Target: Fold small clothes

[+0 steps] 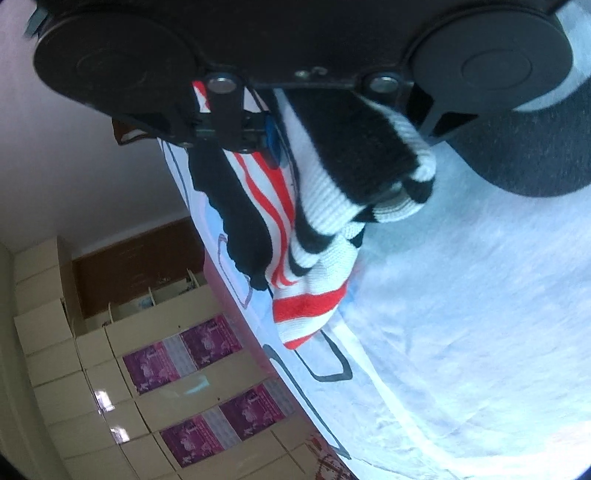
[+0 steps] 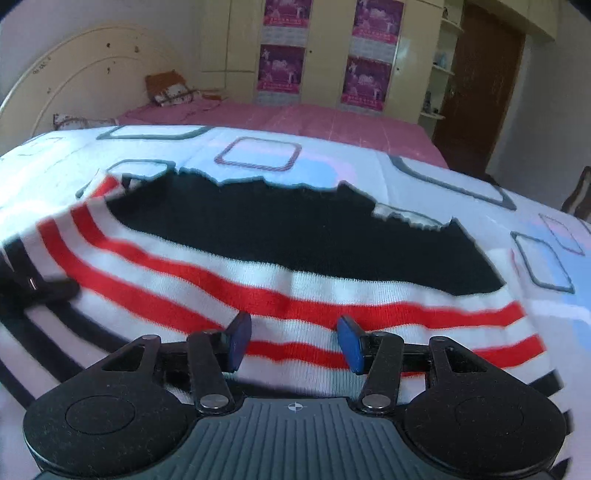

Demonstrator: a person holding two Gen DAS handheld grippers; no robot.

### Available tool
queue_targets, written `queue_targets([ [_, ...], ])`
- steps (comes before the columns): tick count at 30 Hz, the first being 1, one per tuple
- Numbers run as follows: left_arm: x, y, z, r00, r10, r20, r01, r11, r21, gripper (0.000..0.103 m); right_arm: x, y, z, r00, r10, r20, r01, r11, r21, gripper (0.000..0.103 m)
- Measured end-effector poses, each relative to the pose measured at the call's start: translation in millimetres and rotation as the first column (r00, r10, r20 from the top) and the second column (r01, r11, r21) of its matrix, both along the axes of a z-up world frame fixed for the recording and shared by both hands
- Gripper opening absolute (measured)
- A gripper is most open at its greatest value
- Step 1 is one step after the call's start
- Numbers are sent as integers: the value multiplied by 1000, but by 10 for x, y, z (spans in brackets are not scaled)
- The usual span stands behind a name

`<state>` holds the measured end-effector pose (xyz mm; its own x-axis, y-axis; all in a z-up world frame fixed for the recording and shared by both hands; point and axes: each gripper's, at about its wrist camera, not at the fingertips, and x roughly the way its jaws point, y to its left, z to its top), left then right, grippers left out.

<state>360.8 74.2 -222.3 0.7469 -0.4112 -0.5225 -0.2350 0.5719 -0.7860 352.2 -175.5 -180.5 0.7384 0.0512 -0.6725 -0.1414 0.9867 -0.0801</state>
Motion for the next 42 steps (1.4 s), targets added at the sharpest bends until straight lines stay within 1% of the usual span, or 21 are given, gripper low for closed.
queue_targets([
  [2, -25, -18, 0, 1000, 22, 6, -22, 1000, 8, 24, 42, -14, 14, 1000, 3, -14, -3, 1000, 11, 51],
  [4, -63, -51, 10, 999, 48, 12, -48, 999, 13, 18, 56, -53, 13, 1000, 22, -15, -22, 1000, 22, 51],
  [6, -83, -109, 82, 998, 62, 31, -63, 997, 52, 16, 70, -94, 30, 999, 40, -16, -40, 998, 41, 51],
  [7, -105, -142, 133, 997, 67, 42, -70, 995, 74, 15, 78, -153, 58, 999, 46, -17, -45, 996, 77, 51],
  [10, -136, -297, 370, 994, 54, 95, -69, 984, 166, 15, 16, -374, 184, 999, 36, 16, -38, 982, 184, 51],
  [12, -100, -498, 597, 990, -6, 143, -33, 963, 268, 14, -18, -541, 269, 999, 32, 26, -37, 976, 215, 51],
  [15, -15, -920, 938, 970, -135, 203, 42, 914, 403, 14, -82, -896, 373, 999, -3, 34, -6, 967, 256, 51],
  [18, 69, -1451, 1163, 931, -279, 234, 129, 855, 503, 14, -166, -1298, 446, 998, -57, 31, 45, 958, 282, 51],
  [21, 137, -2056, 1229, 874, -424, 238, 226, 787, 573, 14, -278, -1755, 470, 991, -129, 25, 116, 949, 292, 51],
  [22, 164, -2226, 1201, 856, -462, 230, 257, 768, 586, 14, -324, -1887, 473, 988, -152, 25, 138, 948, 288, 51],
  [23, 176, -2427, 1148, 836, -504, 216, 291, 741, 605, 14, -372, -2036, 466, 984, -179, 22, 165, 944, 285, 51],
  [25, 165, -2793, 988, 798, -577, 172, 350, 677, 647, 14, -456, -2287, 451, 974, -224, 12, 212, 935, 283, 51],
  [26, 137, -2984, 865, 776, -616, 136, 378, 627, 681, 15, -494, -2402, 444, 970, -243, 7, 232, 931, 283, 51],
  [27, 104, -3102, 770, 761, -639, 108, 391, 586, 710, 16, -528, -2506, 436, 966, -260, 1, 249, 926, 284, 51],
  [29, -50, -3271, 643, 727, -682, 81, 383, 500, 777, 21, -575, -2633, 457, 962, -273, -1, 261, 918, 297, 51],
  [31, -172, -3290, 617, 702, -709, 66, 370, 442, 817, 27, -565, -2702, 497, 965, -263, -9, 251, 907, 338, 51],
  [34, -305, -3219, 663, 665, -746, 45, 387, 396, 833, 33, -487, -2695, 597, 975, -222, -7, 206, 890, 407, 51],
  [37, -504, -3178, 746, 625, -780, 42, 422, 382, 822, 44, -356, -2602, 675, 988, -152, -8, 139, 876, 461, 51],
  [40, -631, -3081, 784, 588, -808, 34, 450, 362, 816, 44, -168, -2467, 646, 997, -61, -50, 78, 867, 492, 51],
  [41, -683, -3066, 810, 587, -809, 32, 453, 361, 815, 44, -115, -2425, 615, 997, -35, -68, 64, 865, 497, 51],
  [42, -714, -2984, 833, 595, -803, 37, 454, 373, 809, 44, -57, -2382, 576, 996, -15, -87, 56, 864, 500, 51],
])
